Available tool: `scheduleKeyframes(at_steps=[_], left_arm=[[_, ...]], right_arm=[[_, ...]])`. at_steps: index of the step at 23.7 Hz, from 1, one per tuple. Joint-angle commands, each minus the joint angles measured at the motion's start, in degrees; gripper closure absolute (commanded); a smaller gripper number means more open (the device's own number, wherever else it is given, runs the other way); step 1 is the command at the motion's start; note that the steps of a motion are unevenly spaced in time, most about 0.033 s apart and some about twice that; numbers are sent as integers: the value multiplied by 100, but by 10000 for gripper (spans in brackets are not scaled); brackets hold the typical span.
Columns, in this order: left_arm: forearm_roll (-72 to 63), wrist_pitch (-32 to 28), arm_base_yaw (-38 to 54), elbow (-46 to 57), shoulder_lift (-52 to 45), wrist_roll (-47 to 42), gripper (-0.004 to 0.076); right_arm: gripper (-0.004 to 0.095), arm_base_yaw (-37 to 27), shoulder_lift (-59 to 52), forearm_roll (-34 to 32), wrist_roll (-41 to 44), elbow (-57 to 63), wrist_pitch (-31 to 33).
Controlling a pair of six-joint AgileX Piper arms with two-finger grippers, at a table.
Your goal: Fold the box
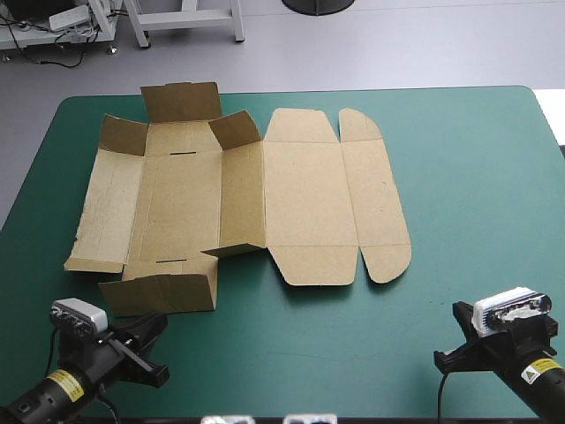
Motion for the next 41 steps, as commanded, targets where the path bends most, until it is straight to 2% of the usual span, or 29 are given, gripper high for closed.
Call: scheduleKeyframes(at_steps=[1,5,10,14,17,19,22,24,26,29,33,35,38,41], left_arm=[[-612,-618,8,-138,499,265,592],[-423,-1082,8,-308,1203,325,577],[-34,-1123,8,-909,2048,444,568],[459,-915,8,-1582,2685,484,504],[1136,-379,8,-2337,3297,472,424],[1736,-87,143,-2783,3626,324,398],[1913,-7,738,-3134,3810,411,398],[1611,54,1465,-3231,3876,843,397],[338,204,2425,-3286,4065,1869,377],[-1256,540,3162,-3433,4596,3301,377],[-2587,1982,4094,-4344,5862,4339,377],[-3285,2885,4540,-4939,6474,5027,377],[-3310,3264,4767,-5367,6756,5200,373],[-3231,3312,4975,-5652,6950,5212,370]], right_arm=[[928,7,60,82,-8,-131,-353],[928,7,60,82,-8,-131,-353],[928,7,176,68,-8,-150,-449],[927,7,572,45,-90,-359,-437],[927,7,1154,41,-306,-818,-502],[927,7,1558,41,-402,-1184,-580],[927,7,2039,41,-475,-1540,-676],[927,7,2327,41,-536,-1653,-676],[927,7,2544,41,-573,-1674,-735],[927,7,2630,77,-621,-1674,-853],[927,7,2630,91,-621,-1677,-957],[927,7,2630,91,-643,-1677,-957],[927,7,2630,91,-643,-1677,-957],[927,7,2630,91,-665,-1677,-957]])
